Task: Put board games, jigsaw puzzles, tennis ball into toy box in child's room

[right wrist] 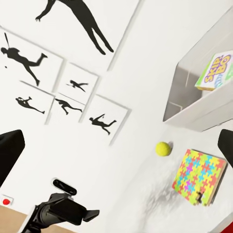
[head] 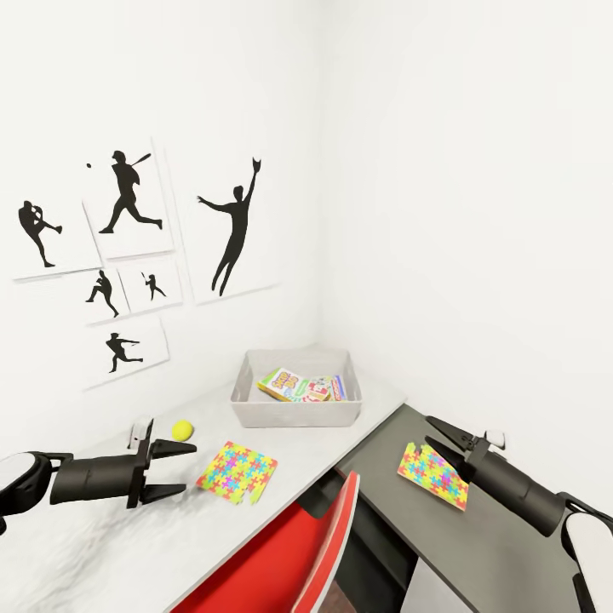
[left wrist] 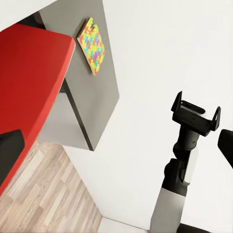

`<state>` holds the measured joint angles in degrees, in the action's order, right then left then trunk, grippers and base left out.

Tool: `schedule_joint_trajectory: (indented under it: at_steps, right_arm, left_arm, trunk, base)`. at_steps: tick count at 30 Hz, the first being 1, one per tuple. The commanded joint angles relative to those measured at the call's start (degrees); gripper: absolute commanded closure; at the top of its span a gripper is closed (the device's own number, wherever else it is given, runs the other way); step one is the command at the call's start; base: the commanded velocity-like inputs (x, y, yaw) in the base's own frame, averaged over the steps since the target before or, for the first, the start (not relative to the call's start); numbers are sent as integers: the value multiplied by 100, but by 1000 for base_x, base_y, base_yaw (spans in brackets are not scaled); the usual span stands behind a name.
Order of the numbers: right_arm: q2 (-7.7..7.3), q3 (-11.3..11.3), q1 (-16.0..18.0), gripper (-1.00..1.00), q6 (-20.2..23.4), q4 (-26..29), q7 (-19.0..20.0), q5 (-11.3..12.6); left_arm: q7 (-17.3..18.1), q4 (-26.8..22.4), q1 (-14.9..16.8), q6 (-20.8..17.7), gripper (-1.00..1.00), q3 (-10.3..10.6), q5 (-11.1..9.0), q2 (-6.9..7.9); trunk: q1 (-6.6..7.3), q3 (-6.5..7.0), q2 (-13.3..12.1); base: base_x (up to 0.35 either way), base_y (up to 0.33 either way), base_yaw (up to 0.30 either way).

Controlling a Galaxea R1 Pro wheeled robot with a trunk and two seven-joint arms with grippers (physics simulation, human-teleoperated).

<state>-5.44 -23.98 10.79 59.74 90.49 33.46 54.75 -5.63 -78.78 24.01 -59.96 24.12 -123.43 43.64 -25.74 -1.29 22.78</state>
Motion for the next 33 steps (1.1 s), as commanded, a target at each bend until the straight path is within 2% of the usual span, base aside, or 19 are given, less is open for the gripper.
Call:
schedule_joint_trajectory:
  at_steps: [1,9,18,25,27,30,32,33]
  right_arm:
    - [0,-9,8,-100,26,1,67,-37]
    - [-1,-10,7,-100,26,0,407,-42]
    - [-1,-10,5,-100,26,-5,449,-43]
    - [-1,-10,5,-100,26,-5,451,-44]
    - [-1,-10,5,-100,26,-5,451,-44]
    - [-1,-10,3,-100,26,-5,451,-46]
    - [-1,-10,5,-100,26,-5,451,-48]
    - [-1,-10,4,-100,26,-5,451,-49]
  left_arm:
    - [-56,-4,8,-4,-100,8,-58,-4]
    - [-46,-30,8,-4,-100,33,-42,-37]
    - [-35,-32,8,-4,-100,33,-41,-39]
    - [261,-32,8,-4,-100,54,-39,-39]
    - [303,-32,8,-4,-100,54,24,-39]
    - [383,-35,7,-4,-100,40,326,-39]
    - [558,-38,9,-4,-100,25,562,-39]
    - [620,-39,9,-4,-100,23,605,-39]
  trunk:
    - [-4,-14,14]
    - [-4,-20,14]
    - [-4,-41,14]
    - [-4,-58,14]
    - [-4,-63,14]
    - [-4,-70,14]
    - [-4,-75,14]
    - [-4,-78,14]
  base:
    - [0,0,0]
    - [0,0,-59]
    - [0,0,-226]
    - [0,0,-255]
    - [0,0,-257]
    - [0,0,-257]
    - [0,0,-258]
    - [0,0,-257]
